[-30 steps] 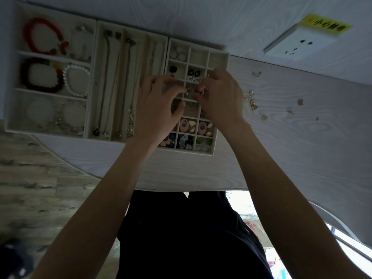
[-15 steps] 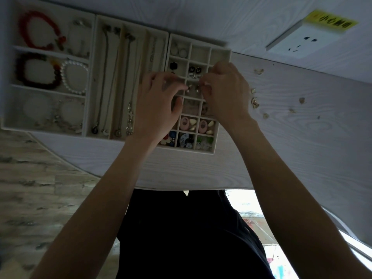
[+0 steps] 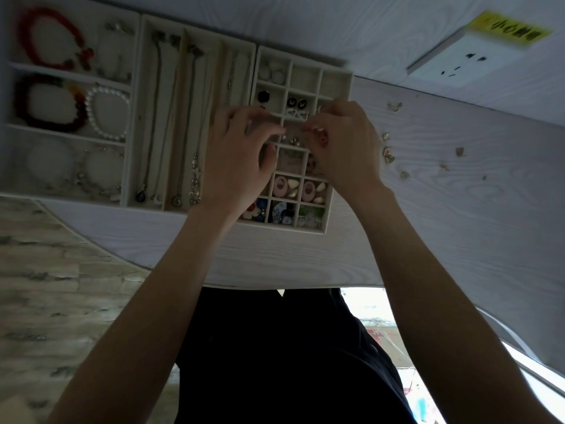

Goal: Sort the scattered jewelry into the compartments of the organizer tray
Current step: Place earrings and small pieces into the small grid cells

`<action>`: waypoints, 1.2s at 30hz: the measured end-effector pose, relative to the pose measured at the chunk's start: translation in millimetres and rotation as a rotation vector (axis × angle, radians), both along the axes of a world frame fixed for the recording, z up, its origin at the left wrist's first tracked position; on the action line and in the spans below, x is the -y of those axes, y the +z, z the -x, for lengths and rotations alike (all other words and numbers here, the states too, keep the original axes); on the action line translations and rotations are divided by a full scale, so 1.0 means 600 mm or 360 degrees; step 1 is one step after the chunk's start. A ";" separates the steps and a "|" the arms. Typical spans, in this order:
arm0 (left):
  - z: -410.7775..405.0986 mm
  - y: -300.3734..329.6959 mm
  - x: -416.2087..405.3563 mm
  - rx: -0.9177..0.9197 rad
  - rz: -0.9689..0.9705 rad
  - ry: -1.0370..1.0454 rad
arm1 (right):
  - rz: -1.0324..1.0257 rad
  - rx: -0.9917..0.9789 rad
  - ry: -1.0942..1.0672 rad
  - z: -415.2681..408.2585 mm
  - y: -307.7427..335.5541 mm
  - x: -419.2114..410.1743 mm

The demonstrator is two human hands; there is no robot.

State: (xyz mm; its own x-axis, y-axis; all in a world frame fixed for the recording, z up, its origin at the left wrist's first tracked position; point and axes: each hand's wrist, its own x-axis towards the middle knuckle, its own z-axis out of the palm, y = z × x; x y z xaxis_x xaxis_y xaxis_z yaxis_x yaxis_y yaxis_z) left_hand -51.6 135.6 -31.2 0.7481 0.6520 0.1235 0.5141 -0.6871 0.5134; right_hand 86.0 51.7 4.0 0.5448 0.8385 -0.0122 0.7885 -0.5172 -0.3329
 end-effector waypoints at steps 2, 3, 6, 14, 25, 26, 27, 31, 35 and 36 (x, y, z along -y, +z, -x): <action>0.000 0.000 0.000 0.0000 0.0001 -0.0001 | 0.0035 0.0026 0.0088 0.001 -0.001 -0.007; 0.001 0.001 0.000 -0.0006 0.0004 0.0001 | 0.0046 0.0028 0.0141 0.001 0.000 -0.011; 0.001 0.003 0.000 -0.0003 0.0001 -0.0003 | 0.0196 0.0020 0.0260 -0.004 0.003 -0.016; -0.007 0.000 -0.007 -0.0018 -0.0070 -0.0048 | 0.0307 0.0077 0.0225 -0.006 -0.003 -0.029; 0.000 0.001 -0.009 0.0003 -0.0032 -0.0032 | -0.0057 0.0170 -0.0269 0.016 -0.012 -0.018; 0.000 0.002 -0.010 0.0000 -0.0025 -0.0027 | -0.0173 0.0139 -0.0282 0.014 -0.011 -0.013; 0.000 0.002 -0.010 -0.0004 -0.0019 -0.0023 | -0.0253 0.0084 -0.0246 0.010 -0.010 -0.006; 0.001 0.004 -0.012 -0.0001 -0.0015 -0.0015 | -0.0254 -0.0118 0.0018 -0.009 -0.011 0.004; 0.002 0.007 -0.014 -0.0051 -0.0045 -0.0013 | -0.0076 0.0001 0.0264 -0.010 -0.017 -0.004; 0.003 0.008 -0.015 -0.0042 -0.0041 -0.0011 | -0.0046 0.0027 0.0289 -0.009 -0.017 -0.007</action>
State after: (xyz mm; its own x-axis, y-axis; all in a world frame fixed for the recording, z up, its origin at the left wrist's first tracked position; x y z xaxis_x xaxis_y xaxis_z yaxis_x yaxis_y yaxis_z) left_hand -53.3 144.6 -26.5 0.7559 0.6436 0.1204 0.5223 -0.7036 0.4819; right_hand 91.5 56.0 -6.4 0.3845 0.9229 0.0210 0.8735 -0.3564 -0.3316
